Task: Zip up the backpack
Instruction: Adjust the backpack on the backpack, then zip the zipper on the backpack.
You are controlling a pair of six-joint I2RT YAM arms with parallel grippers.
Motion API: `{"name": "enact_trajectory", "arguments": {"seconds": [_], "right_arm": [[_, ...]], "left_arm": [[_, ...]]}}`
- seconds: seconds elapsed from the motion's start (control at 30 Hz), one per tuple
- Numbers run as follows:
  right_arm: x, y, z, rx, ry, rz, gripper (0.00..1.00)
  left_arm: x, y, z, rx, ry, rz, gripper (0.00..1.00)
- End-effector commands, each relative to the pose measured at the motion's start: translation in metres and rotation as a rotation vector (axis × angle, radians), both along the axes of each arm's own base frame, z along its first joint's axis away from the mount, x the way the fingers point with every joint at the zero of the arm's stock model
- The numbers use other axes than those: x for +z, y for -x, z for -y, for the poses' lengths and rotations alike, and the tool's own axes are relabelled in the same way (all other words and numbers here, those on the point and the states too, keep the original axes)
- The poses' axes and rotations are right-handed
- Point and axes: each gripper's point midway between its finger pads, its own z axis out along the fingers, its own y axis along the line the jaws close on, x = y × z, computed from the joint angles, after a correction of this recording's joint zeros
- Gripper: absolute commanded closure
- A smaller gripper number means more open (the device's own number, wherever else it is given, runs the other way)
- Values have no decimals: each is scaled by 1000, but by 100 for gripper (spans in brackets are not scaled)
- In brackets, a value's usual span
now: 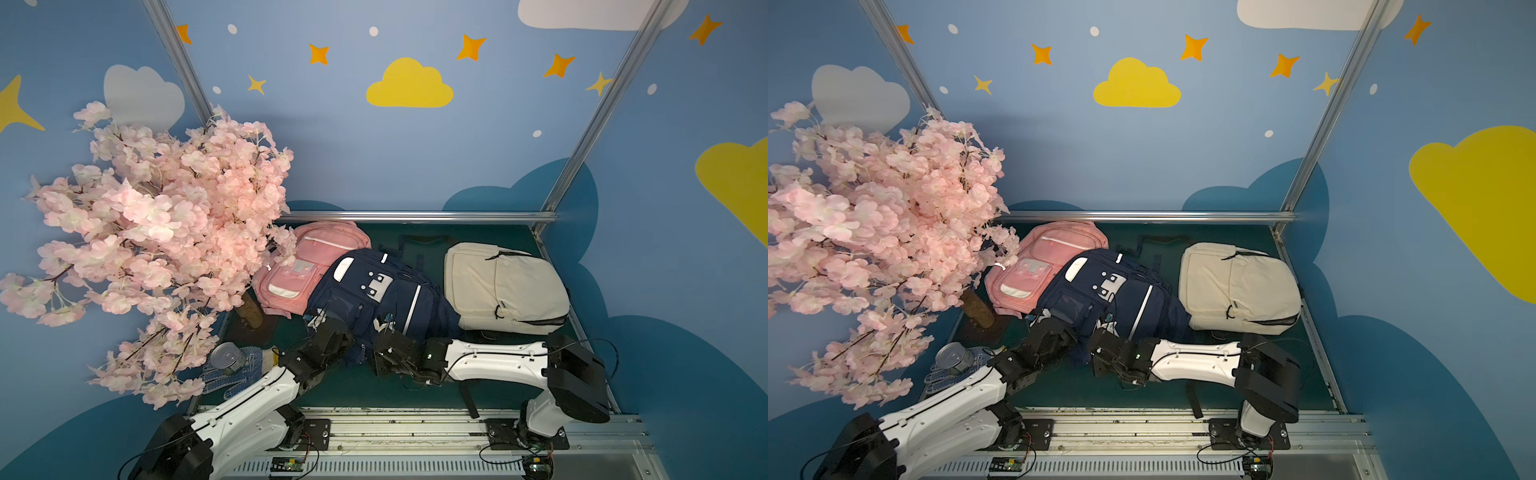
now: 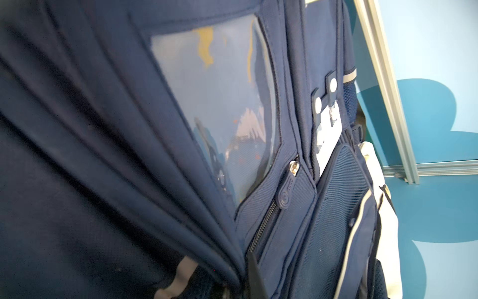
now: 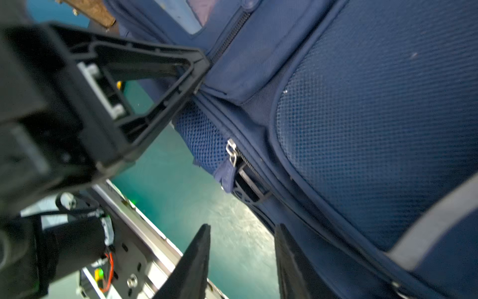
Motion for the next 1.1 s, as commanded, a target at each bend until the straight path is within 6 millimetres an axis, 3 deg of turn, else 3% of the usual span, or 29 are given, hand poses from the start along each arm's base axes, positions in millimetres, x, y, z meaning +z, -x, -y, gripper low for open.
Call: {"name": "enact_trajectory", "arguments": {"seconds": [0.0, 0.13, 0.5, 0.67, 0.83, 1.07], "right_arm": [[6, -5, -17, -71, -73, -30, 61], [4, -7, -30, -53, -101, -23, 65], [-21, -32, -37, -90, -90, 2, 71], [-27, -38, -33, -93, -61, 21, 83], [-15, -32, -24, -69, 0, 50, 99], [-3, -24, 15, -77, 101, 62, 100]], "left_arm": [[18, -3, 14, -44, 71, 55, 94], [18, -2, 15, -43, 89, 54, 94], [16, 2, 21, -50, 144, 43, 97], [16, 2, 18, -35, 136, 44, 97], [29, -5, 16, -33, 95, 74, 97], [59, -30, 2, -10, 12, 150, 97]]}}
